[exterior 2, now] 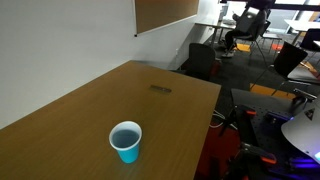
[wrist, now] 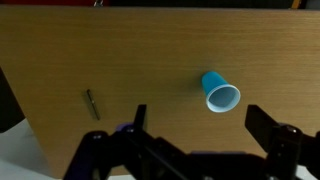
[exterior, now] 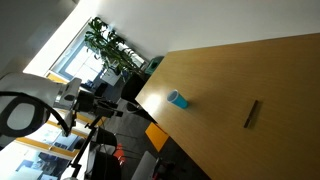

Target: Put the pen in the cup

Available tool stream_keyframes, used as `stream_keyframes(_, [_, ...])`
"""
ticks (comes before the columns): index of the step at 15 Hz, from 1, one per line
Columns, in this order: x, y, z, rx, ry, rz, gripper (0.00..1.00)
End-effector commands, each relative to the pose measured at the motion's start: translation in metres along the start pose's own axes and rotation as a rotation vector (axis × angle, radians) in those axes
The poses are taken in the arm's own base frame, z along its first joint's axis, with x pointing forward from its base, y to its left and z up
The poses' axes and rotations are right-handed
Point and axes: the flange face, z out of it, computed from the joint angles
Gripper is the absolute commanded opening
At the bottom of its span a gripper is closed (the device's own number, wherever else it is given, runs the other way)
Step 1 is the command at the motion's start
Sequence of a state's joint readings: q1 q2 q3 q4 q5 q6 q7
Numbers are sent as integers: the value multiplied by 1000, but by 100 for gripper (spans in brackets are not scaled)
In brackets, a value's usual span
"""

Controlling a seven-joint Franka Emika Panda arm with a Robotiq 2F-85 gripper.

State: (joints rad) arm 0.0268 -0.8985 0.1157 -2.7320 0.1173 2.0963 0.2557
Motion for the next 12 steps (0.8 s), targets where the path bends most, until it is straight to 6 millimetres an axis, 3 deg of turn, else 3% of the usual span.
stream_keyframes(1, [28, 27, -22, -28, 54, -22, 100])
stream_keyframes(5, [62, 68, -37, -44, 120, 5, 100])
stream_keyframes(7, [82, 90, -32, -47, 148, 13, 100])
stream_keyframes(12, [134, 144, -1, -51, 215, 80, 100])
